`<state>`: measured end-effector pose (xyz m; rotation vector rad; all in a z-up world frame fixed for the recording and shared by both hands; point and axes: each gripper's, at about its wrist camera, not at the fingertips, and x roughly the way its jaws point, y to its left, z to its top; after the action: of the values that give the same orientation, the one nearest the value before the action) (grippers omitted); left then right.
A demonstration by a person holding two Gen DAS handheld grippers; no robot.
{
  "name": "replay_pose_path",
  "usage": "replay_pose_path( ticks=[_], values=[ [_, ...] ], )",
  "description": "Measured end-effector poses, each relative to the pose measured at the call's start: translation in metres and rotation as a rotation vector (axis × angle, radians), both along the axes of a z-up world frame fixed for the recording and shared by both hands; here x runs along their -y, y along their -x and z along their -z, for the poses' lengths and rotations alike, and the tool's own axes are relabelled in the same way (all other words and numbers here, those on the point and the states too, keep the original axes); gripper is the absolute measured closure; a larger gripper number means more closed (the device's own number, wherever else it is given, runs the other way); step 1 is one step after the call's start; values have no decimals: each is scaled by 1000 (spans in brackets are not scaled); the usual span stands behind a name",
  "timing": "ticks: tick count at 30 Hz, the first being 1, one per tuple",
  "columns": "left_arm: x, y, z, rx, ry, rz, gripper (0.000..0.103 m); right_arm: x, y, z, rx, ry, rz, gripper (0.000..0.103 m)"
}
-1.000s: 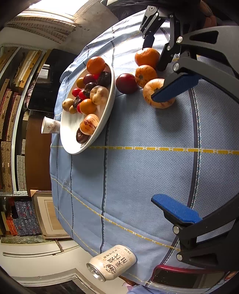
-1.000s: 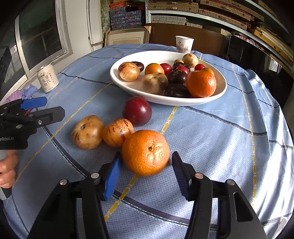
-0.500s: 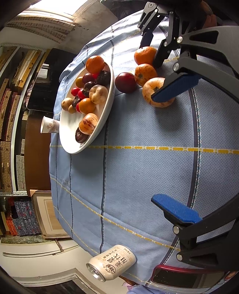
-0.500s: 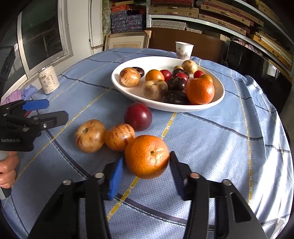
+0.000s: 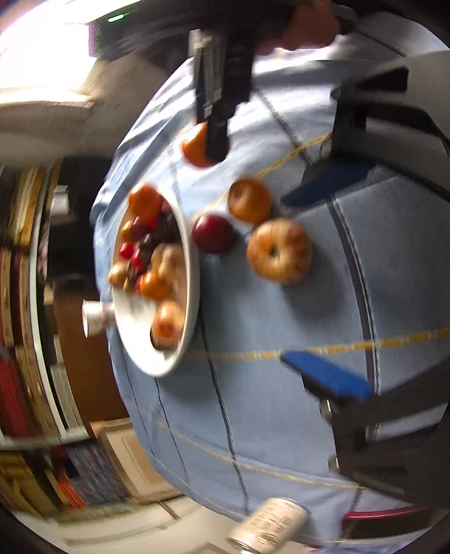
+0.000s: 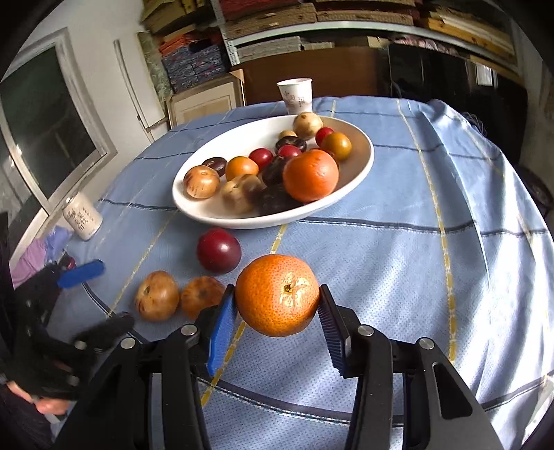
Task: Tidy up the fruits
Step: 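Grasp an orange with the right tool while the left tool grasps a striped pale fruit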
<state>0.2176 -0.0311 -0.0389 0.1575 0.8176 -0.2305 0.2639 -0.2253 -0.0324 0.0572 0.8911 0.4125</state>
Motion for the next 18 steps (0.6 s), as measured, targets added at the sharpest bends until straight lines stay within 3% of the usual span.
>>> replay_pose_path(
  ticks=[1, 3, 9, 15, 18],
  values=[
    [3, -2, 2, -15, 0, 16, 44, 0, 0, 0, 3, 2, 5, 55],
    [5, -8, 7, -41, 7, 26, 49, 1, 1, -2, 11, 2, 10, 55],
    [2, -18, 12, -84, 62, 24, 50, 5, 4, -8, 22, -25, 15, 55],
    [12, -28, 17, -105, 58, 41, 50, 5, 6, -10, 26, -30, 12, 55],
    [17, -33, 21, -110, 39, 35, 55, 6, 6, -10, 25, -30, 13, 55]
  ],
)
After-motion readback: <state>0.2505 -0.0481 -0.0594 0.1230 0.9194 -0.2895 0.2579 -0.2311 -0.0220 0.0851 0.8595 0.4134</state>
